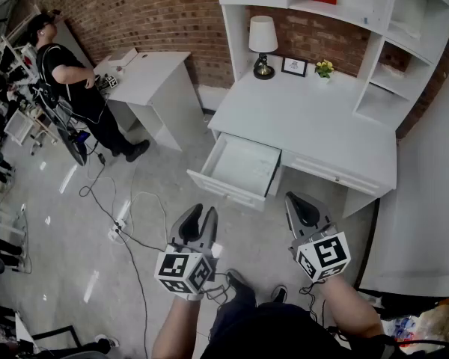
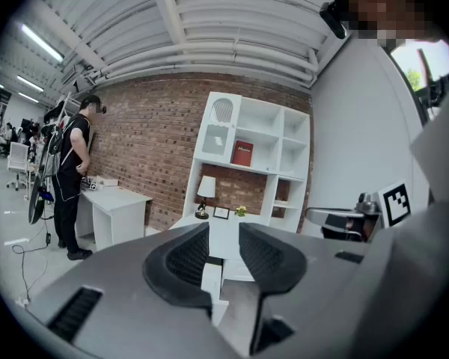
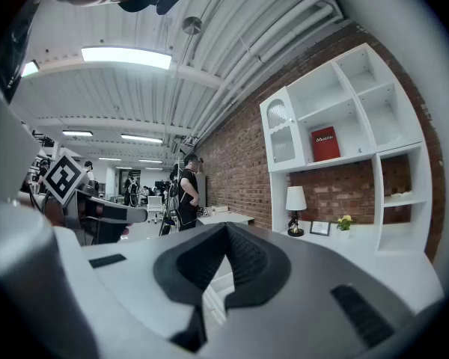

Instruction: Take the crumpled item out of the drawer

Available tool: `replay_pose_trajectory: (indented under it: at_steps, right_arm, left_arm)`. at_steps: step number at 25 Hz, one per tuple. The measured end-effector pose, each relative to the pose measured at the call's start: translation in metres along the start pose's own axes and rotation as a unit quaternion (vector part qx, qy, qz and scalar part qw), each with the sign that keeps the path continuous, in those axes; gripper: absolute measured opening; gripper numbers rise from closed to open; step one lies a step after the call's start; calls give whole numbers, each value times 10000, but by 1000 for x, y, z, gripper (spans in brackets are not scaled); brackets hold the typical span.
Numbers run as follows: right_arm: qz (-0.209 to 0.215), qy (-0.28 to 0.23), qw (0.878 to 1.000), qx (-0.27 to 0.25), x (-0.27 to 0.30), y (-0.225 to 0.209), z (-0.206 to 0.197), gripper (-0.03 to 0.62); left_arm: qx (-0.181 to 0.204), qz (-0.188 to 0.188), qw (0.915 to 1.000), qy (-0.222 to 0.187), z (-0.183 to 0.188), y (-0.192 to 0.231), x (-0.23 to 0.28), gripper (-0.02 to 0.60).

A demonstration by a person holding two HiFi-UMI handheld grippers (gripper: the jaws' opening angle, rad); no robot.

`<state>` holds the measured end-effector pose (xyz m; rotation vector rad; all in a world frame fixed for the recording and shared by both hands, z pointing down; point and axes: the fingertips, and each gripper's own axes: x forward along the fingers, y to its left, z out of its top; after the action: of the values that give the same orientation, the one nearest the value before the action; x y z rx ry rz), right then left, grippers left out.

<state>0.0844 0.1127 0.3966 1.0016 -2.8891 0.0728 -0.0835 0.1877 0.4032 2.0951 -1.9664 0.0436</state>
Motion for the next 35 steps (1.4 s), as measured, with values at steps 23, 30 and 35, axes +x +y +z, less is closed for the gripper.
replay_pose_trajectory:
  at_steps: [23,30,35]
  right_arm:
    - [-557,-490,9972,-117,-18,-35,44,160]
    - [-1057,-414,9935,-86,12,-37,43,173]
    - [-1597,-349,9855,-458,26,-24,52,173]
  left_arm:
    - [693,72,9948,-746,59,-8,-4,168]
    - [691,-389,9941,-736,63,32,25,209]
    - [509,-660,9946,-625,62,68,36,209]
